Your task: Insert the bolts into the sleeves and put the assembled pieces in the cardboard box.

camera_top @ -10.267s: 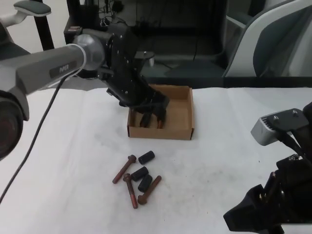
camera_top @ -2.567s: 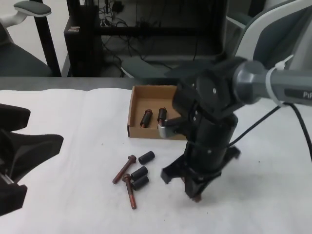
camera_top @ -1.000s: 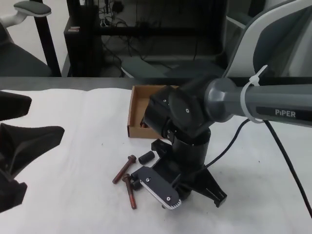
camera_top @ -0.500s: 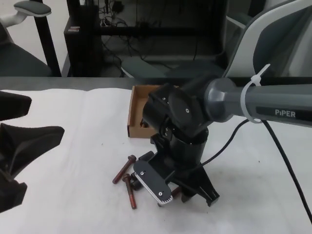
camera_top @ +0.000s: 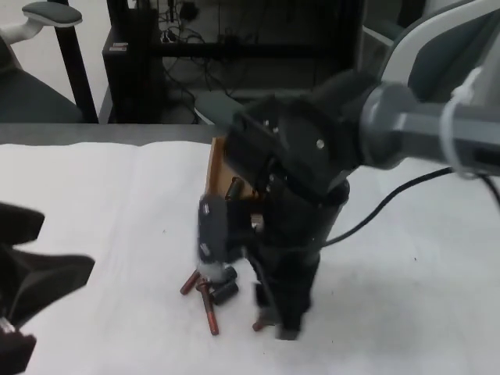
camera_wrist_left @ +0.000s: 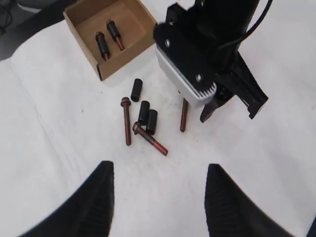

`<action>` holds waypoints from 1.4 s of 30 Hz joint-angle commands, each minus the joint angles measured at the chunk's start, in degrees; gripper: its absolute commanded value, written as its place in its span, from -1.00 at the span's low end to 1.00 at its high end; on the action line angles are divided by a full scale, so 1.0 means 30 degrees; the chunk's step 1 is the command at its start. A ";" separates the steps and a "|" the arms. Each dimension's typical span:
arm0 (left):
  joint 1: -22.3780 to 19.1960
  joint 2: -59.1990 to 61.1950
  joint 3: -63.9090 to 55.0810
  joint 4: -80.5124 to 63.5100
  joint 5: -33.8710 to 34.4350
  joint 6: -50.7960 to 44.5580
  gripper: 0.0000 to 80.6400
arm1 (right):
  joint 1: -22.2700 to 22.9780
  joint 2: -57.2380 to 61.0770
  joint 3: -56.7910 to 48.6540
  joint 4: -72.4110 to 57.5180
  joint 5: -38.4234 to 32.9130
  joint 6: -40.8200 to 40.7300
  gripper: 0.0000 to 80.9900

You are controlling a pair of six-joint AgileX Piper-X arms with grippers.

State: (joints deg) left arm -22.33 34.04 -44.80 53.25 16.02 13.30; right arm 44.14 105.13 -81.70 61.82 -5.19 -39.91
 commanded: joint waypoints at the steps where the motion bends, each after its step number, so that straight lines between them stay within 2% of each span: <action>1: -0.0025 -0.0151 -0.0039 0.0457 0.0134 -0.0151 0.39 | 0.0306 -0.0527 -0.0055 -0.0395 -0.0227 0.9028 0.28; 5: -0.0025 -0.0151 -0.0039 0.0467 0.0127 -0.0151 0.39 | 0.0304 -0.0392 0.0032 -0.0636 0.1730 2.0037 0.28; 7: -0.0025 -0.0151 -0.0039 0.0467 0.0127 -0.0151 0.39 | 0.0304 -0.0390 0.0212 -0.0835 0.2474 2.4604 0.28; 9: -0.0025 -0.0151 -0.0039 0.0467 0.0127 -0.0151 0.39 | 0.0304 -0.0390 0.0570 -0.1418 0.3631 2.7750 0.28; 12: -0.0025 -0.0151 -0.0039 0.0467 0.0127 -0.0151 0.39 | 0.0304 -0.0390 0.1142 -0.2019 0.5013 3.1032 0.28; 15: -0.0025 -0.0151 -0.0039 0.0467 0.0127 -0.0151 0.39 | 0.0193 -0.0327 0.1689 -0.1988 0.5318 3.5285 0.27; 18: -0.0025 -0.0151 -0.0039 0.0467 0.0127 -0.0151 0.39 | 0.0053 -0.0333 0.2375 -0.2313 0.4627 3.9670 0.27; 20: -0.0025 -0.0151 -0.0039 0.0467 0.0127 -0.0151 0.39 | 0.0053 -0.0333 0.2890 -0.3152 0.4257 4.0796 0.27; 27: -0.0025 -0.0151 -0.0039 0.0467 0.0127 -0.0151 0.39 | 0.0053 -0.0333 0.4439 -0.6966 0.3643 4.1982 0.22; 32: -0.0025 -0.0151 -0.0039 0.0467 0.0127 -0.0151 0.39 | 0.0053 -0.0189 0.4959 -0.8084 0.3596 4.1982 -0.31; 42: -0.0025 -0.0151 -0.0039 0.0460 0.0127 0.0037 0.39 | -0.0279 0.0780 0.4959 -0.9287 0.2038 4.1982 -0.28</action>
State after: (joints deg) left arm -22.33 34.04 -44.80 54.45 16.30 12.95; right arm 43.54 107.21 -66.94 35.18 1.96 85.76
